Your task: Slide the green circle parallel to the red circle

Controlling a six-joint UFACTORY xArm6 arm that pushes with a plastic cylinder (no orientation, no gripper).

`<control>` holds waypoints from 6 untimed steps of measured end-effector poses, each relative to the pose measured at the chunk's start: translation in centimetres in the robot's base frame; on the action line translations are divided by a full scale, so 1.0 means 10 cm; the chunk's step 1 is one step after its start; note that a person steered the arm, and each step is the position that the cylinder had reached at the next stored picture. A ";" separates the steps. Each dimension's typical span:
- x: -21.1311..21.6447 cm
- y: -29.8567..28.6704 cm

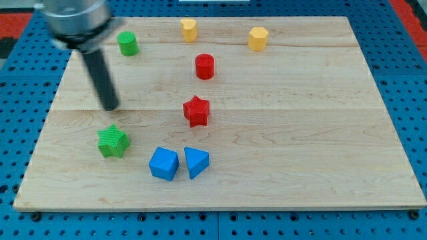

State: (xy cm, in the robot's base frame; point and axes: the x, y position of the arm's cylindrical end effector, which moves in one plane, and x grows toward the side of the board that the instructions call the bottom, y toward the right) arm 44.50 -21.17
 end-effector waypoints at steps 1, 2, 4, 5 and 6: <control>0.50 0.24; 0.65 0.99; -0.55 -0.03; -1.43 -0.31; -1.91 -0.09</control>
